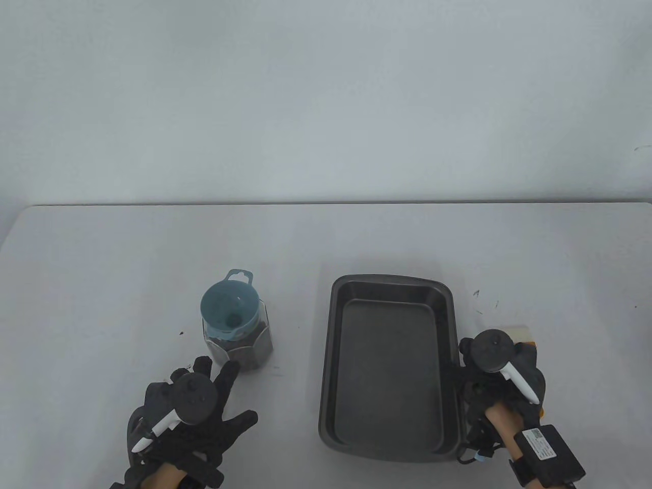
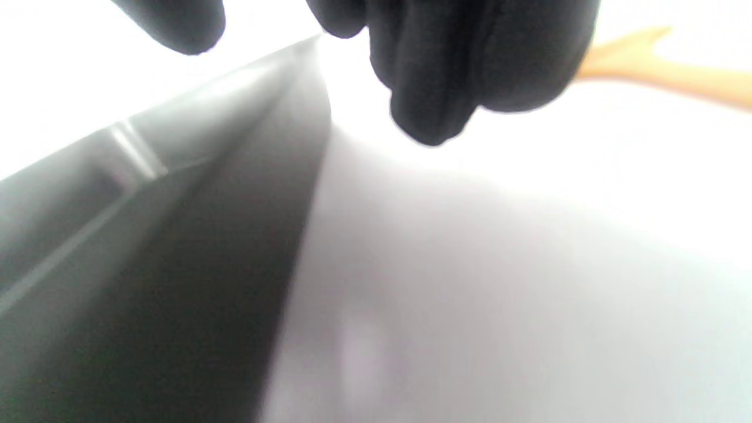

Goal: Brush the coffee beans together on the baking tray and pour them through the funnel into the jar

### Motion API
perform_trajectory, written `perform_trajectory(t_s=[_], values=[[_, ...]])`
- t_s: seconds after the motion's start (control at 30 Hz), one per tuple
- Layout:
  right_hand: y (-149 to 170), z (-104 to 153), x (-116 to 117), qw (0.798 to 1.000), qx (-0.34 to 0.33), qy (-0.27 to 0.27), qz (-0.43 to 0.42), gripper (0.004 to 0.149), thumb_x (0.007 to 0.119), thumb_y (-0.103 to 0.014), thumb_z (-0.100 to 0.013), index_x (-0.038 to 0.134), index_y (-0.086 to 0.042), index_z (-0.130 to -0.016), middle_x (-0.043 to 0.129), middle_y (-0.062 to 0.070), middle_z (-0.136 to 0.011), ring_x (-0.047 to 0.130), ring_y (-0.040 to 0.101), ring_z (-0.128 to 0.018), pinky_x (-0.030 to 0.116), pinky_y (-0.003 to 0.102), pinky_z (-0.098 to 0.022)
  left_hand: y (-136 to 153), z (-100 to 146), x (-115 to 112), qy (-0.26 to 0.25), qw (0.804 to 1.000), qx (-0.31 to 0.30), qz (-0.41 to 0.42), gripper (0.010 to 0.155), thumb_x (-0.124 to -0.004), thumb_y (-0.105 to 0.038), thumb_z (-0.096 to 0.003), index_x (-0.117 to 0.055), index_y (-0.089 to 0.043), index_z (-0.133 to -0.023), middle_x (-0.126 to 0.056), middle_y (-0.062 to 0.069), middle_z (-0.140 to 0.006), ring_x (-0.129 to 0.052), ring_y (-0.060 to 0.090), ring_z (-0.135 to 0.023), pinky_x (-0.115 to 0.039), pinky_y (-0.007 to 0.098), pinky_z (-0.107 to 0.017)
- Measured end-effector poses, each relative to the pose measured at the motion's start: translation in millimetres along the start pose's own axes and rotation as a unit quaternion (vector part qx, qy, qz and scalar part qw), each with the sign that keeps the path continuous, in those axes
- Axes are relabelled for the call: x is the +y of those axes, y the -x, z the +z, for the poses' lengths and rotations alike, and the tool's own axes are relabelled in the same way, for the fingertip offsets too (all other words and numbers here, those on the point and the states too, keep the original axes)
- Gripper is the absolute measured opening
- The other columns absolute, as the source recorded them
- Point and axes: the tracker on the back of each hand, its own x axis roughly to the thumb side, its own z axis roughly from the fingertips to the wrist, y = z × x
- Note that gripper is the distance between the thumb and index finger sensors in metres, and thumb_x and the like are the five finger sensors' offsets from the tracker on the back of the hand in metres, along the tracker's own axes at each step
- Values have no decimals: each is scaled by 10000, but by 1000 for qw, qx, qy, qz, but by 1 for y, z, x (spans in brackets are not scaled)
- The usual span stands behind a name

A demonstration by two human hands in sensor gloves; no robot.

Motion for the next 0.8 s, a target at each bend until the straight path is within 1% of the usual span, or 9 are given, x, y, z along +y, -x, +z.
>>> perform_trajectory(t_s=[0.07,0.1,0.13,0.27,0.4,0.5,0.57,0.67,0.8], values=[[1,9,-22,999,-16,46,-21,723,724,-538,-465,487,-145,-1024,687,220,-958,907,322,-725,790,506,-513,0,-1,0,1,1000,0,-2,923,-545,-848,-408,-138,-450,-1135,-73,131,-1218,-166,576,-1131,-271,701,-794],[2,13,-31,997,-28,69,-16,754,727,-553,-455,467,-148,-1035,648,243,-985,859,378,-769,750,547,-542,0,-1,0,0,1000,0,-2,925,-546,-848,-407,-139,-450,-1136,-73,132,-1218,-165,577,-1131,-271,703,-793],[5,19,-40,995,-39,90,10,799,713,-591,-454,392,-183,-1061,546,254,-1042,739,444,-863,672,597,-588,-1,0,0,-1,1000,-2,-1,925,-546,-848,-408,-138,-449,-1136,-72,132,-1219,-165,576,-1131,-271,702,-793],[16,24,-45,988,-45,124,79,897,673,-677,-436,217,-249,-1079,324,268,-1116,453,558,-986,500,688,-650,-1,1,2,-17,1000,-1,-3,928,-548,-850,-406,-135,-451,-1135,-71,130,-1219,-160,575,-1132,-267,704,-792],[25,19,-32,986,-38,97,127,984,658,-730,-416,55,-273,-1045,115,270,-1113,186,619,-994,318,751,-649,-1,4,5,-49,999,1,-8,937,-554,-852,-403,-128,-450,-1135,-67,126,-1221,-153,571,-1136,-263,706,-793],[25,15,-24,983,-33,63,171,1034,649,-760,-398,-31,-280,-1013,13,271,-1088,99,627,-978,273,768,-636,-1,6,8,-69,998,5,-15,947,-560,-855,-401,-107,-452,-1129,-61,125,-1222,-148,569,-1138,-258,708,-792],[23,13,-23,980,-34,62,188,1040,648,-767,-392,-34,-283,-1012,13,274,-1087,103,629,-977,283,770,-635,-1,8,11,-87,996,7,-18,954,-567,-857,-400,-104,-450,-1129,-63,123,-1223,-148,568,-1140,-256,709,-793],[22,13,-23,983,-38,63,171,1040,658,-761,-391,-25,-284,-1014,20,274,-1090,112,630,-979,282,769,-637,-4,16,18,-129,991,2,-23,965,-578,-860,-396,-101,-452,-1129,-68,120,-1229,-148,564,-1146,-252,710,-794],[22,14,-21,981,-36,65,181,1039,663,-759,-389,-14,-286,-1020,54,273,-1096,133,635,-981,292,768,-639,-10,19,34,-166,985,0,-44,986,-591,-868,-395,-86,-445,-1128,-72,116,-1237,-145,560,-1154,-247,711,-797]])
